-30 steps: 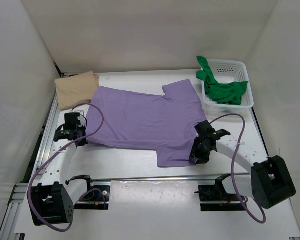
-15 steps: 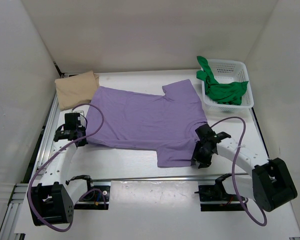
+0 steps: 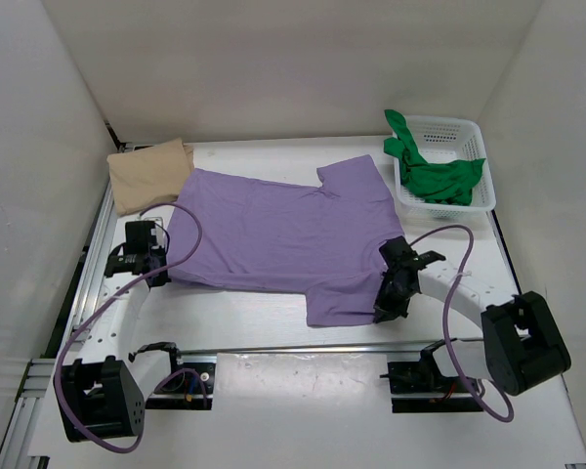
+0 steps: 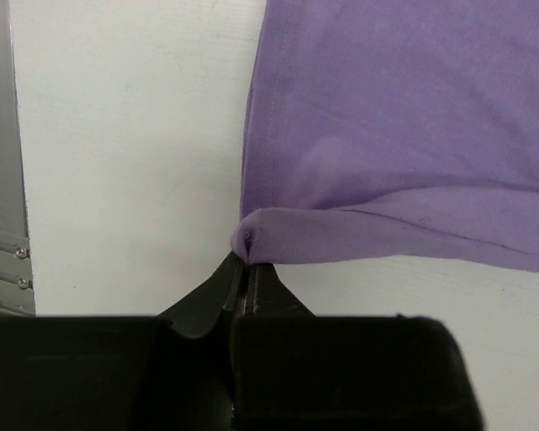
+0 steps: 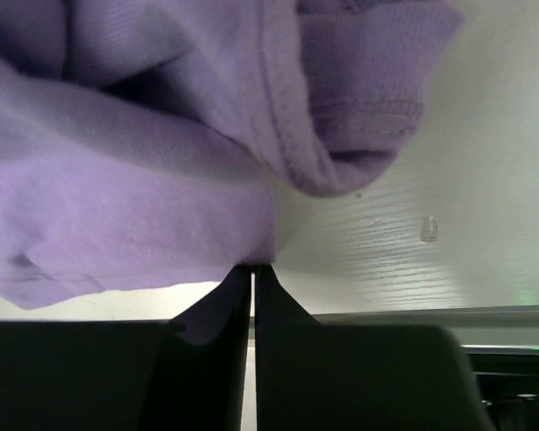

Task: Fold and stack the t-shirts
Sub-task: Grap the side of the flattened tshirt closest away from the robot with both arms

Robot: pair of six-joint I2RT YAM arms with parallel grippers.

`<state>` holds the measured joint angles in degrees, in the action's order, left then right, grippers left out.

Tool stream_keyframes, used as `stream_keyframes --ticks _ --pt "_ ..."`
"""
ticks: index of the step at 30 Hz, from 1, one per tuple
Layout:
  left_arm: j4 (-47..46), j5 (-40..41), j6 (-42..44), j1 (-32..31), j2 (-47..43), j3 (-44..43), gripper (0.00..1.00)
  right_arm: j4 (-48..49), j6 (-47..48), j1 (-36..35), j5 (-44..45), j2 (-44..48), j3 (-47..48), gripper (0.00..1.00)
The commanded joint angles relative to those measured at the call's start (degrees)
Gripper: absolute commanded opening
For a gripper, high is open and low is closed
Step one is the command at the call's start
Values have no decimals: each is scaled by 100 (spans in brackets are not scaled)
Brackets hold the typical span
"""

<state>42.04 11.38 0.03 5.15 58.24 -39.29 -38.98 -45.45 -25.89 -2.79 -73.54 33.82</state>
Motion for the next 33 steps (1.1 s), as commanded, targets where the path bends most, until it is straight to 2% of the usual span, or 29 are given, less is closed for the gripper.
stream_keyframes --ticks 1,4,7,11,14,18,21,23,26,30,33 --pt "59 93 -3 30 -199 -202 10 435 -87 102 261 -91 -411 0" --pt "163 145 -3 30 -321 -202 10 94 -139 102 261 383 -342 0" --pt "295 198 -3 30 -523 -202 10 -749 -332 102 515 1120 -131 0" --pt "742 251 -3 30 -910 -70 10 -2520 -1173 -537 1313 2165 675 0" --pt "981 251 -3 30 -1226 43 10 -3384 -1876 -1021 1474 2649 1063 0" --pt "1420 313 -3 30 -1552 106 10 -4044 -2554 -1462 1684 3082 1598 0" --pt "1745 313 -3 30 -1728 106 10 -4459 -2628 -1577 2157 3135 2162 0" --pt "1746 313 -3 30 -1807 106 10 -4460 -2627 -1577 2369 3083 2626 0" --pt "1580 251 -3 30 -1623 45 10 -4189 -2049 -1411 2756 2583 3093 0" --pt "1255 85 -3 30 -1061 -149 10 -3425 -863 -605 2635 1556 3403 0" --pt "885 -82 -3 30 -438 -350 10 -2538 -80 89 2249 1194 3534 0"
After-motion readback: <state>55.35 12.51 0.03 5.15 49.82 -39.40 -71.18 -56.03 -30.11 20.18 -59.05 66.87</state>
